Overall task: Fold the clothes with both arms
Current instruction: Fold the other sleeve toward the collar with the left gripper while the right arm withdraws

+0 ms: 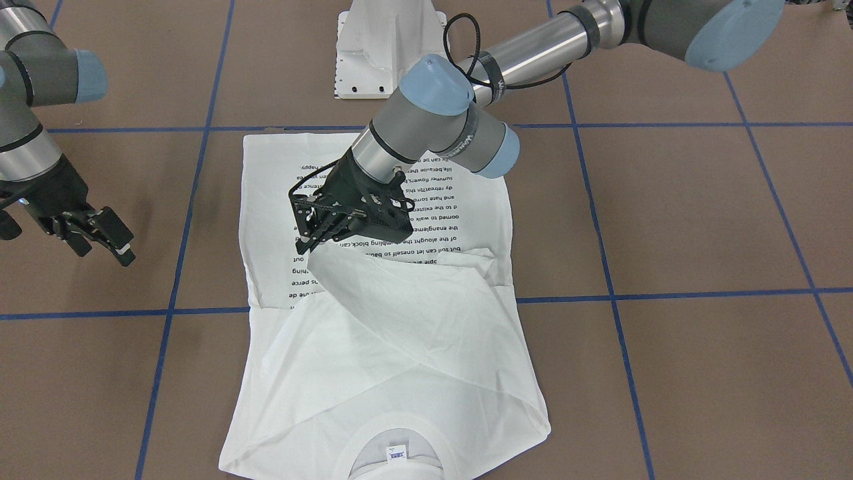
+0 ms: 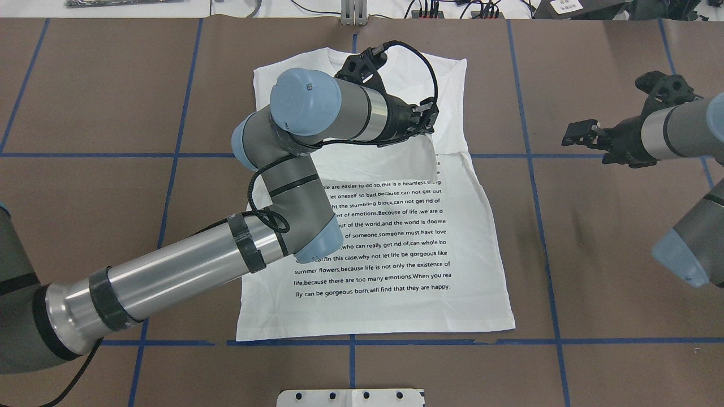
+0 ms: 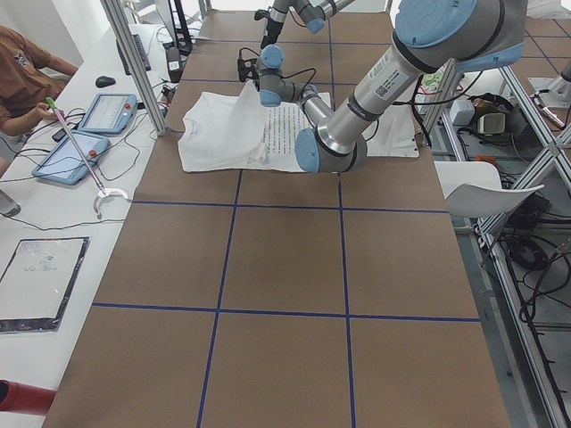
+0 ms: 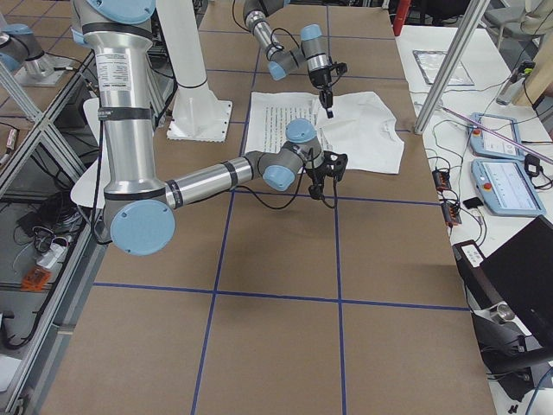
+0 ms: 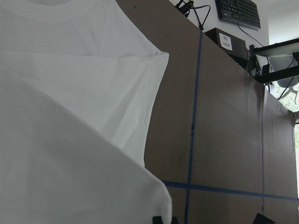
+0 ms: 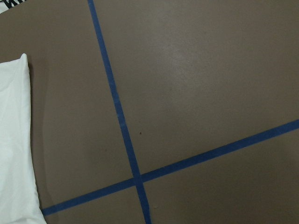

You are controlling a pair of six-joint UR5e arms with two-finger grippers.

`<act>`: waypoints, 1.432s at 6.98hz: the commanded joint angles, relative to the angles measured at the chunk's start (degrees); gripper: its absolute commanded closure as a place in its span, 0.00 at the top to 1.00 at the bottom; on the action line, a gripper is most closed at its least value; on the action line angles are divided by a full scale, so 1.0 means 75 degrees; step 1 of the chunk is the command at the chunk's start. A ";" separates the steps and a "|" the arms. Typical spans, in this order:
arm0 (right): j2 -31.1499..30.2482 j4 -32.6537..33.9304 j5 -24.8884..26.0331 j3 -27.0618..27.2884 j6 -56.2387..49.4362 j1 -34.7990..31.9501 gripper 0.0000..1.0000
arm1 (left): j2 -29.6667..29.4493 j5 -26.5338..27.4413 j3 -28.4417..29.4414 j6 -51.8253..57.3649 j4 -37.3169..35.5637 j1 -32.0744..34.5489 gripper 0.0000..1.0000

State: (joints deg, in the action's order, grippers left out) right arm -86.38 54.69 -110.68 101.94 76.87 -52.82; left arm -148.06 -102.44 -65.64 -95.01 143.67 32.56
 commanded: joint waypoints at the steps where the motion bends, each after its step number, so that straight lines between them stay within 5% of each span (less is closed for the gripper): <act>1: -0.0014 -0.0015 -0.0008 -0.0103 -0.0008 -0.0001 1.00 | -0.0564 0.0357 0.0756 0.0000 0.0134 -0.0251 0.00; 10: -0.0025 -0.0027 0.0004 -0.0209 0.0004 0.0023 1.00 | -0.1574 0.1494 0.2845 0.0035 0.1083 -0.0650 0.00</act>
State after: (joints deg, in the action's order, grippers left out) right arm -86.57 54.49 -110.65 100.33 76.83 -52.68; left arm -159.08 -91.82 -45.70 -94.76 151.29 27.76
